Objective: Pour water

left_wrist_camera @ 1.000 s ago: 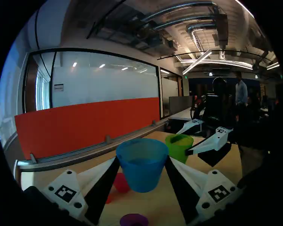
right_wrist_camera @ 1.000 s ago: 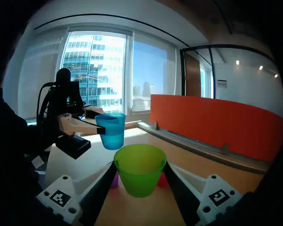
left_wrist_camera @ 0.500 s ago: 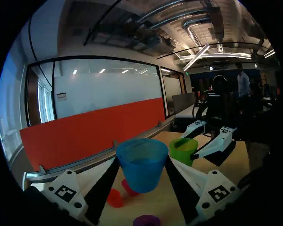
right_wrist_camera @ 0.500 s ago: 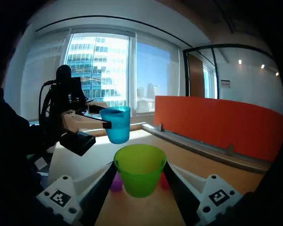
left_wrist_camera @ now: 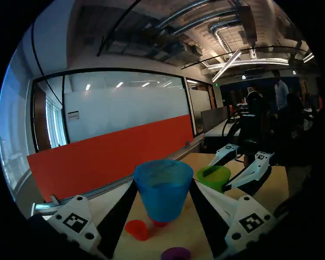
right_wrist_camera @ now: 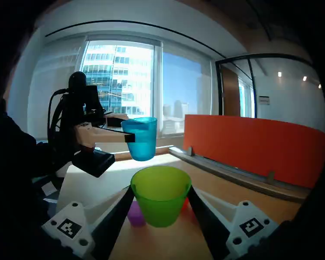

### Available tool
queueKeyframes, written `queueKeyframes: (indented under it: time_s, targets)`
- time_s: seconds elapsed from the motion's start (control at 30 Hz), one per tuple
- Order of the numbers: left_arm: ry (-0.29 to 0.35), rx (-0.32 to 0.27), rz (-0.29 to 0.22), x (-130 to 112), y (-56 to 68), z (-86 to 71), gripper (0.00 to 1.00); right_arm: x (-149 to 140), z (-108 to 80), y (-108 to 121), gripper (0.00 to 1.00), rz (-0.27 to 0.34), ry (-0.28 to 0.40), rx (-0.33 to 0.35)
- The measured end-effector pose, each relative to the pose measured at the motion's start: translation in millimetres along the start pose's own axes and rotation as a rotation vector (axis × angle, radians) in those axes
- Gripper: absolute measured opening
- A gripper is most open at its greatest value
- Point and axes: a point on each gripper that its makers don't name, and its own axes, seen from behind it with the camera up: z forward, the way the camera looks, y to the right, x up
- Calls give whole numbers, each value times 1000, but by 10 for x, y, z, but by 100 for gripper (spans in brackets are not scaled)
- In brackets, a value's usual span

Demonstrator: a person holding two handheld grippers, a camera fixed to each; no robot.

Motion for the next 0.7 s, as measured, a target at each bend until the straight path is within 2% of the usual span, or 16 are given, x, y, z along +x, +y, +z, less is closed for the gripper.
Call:
queueKeyframes:
  time_s: [0.7]
  targets:
    - [-5, 26, 19, 28, -145, -62, 85, 39, 196, -53, 91, 8, 23, 28]
